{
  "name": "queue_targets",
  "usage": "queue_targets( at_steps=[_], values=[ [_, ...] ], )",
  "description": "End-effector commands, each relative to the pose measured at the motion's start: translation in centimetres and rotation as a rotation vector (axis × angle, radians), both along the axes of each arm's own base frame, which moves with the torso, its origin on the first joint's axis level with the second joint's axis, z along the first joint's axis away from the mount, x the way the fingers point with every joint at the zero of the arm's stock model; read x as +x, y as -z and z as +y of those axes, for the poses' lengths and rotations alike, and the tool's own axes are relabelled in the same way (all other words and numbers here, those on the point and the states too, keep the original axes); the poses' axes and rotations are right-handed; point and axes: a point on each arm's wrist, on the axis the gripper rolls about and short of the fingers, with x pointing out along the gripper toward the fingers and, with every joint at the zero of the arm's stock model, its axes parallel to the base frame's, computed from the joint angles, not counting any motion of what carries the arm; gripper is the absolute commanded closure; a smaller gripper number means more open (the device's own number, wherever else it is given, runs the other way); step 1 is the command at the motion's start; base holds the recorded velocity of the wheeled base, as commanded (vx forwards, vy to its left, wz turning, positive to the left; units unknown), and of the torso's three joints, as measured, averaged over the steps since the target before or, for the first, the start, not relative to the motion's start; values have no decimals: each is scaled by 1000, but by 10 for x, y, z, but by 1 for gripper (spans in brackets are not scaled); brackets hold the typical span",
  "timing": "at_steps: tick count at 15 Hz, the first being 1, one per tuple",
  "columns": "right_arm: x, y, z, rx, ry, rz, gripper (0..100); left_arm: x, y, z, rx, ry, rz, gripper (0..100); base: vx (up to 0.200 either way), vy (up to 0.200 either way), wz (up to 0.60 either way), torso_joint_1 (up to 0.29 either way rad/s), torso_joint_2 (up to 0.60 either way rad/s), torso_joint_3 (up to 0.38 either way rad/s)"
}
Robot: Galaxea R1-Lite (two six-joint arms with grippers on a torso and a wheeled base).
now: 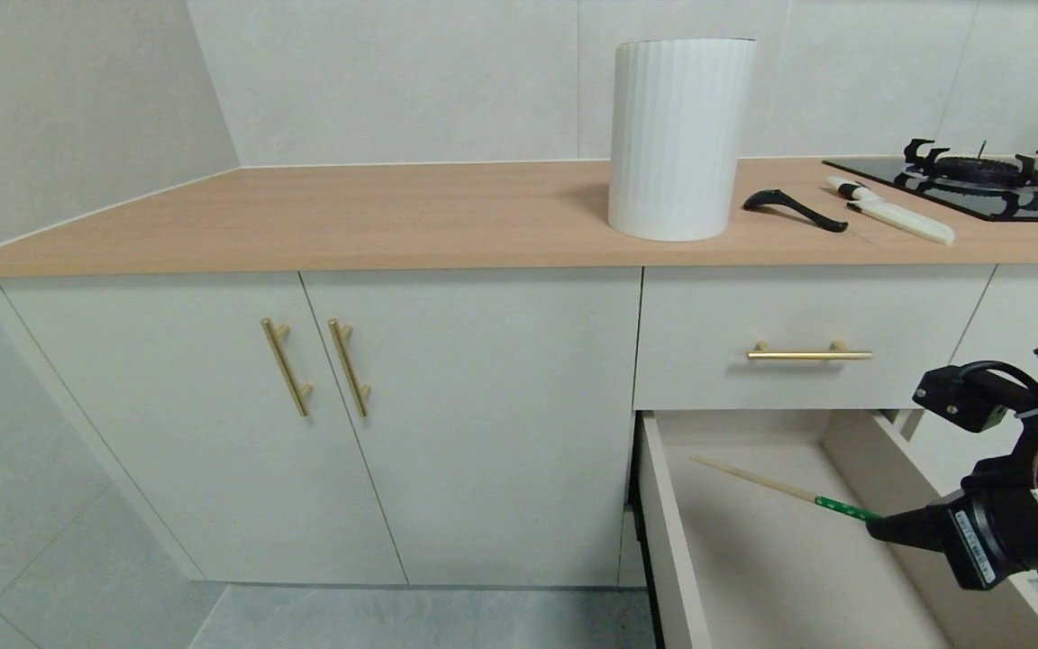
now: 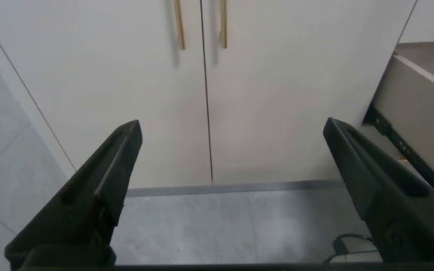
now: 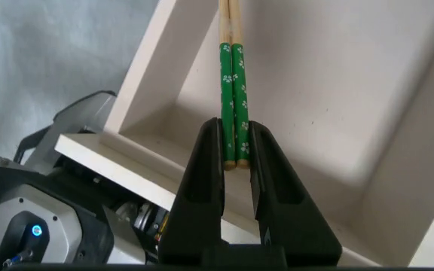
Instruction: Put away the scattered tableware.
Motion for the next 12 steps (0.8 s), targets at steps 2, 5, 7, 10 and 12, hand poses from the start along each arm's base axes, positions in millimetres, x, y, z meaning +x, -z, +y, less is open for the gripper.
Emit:
queue_targets(
  at_steps=[2, 5, 7, 10, 12],
  values=[
    [11, 11, 3, -14, -2, 47, 100, 0, 0, 0, 0, 1, 0, 0, 0, 0, 0, 0, 0, 0],
    [46, 46, 13, -52, 35, 87, 100, 0, 0, 0, 0, 1, 0, 0, 0, 0, 0, 0, 0, 0],
    [58, 58, 16, -36, 59, 100, 100, 0, 0, 0, 0, 1, 0, 0, 0, 0, 0, 0, 0, 0],
    [100, 113, 33, 41, 228, 130, 100, 0, 0, 0, 0, 1, 0, 0, 0, 0, 0, 0, 0, 0],
    [117, 141, 40, 13, 316, 73, 100, 0, 0, 0, 0, 1, 0, 0, 0, 0, 0, 0, 0, 0]
  ],
)
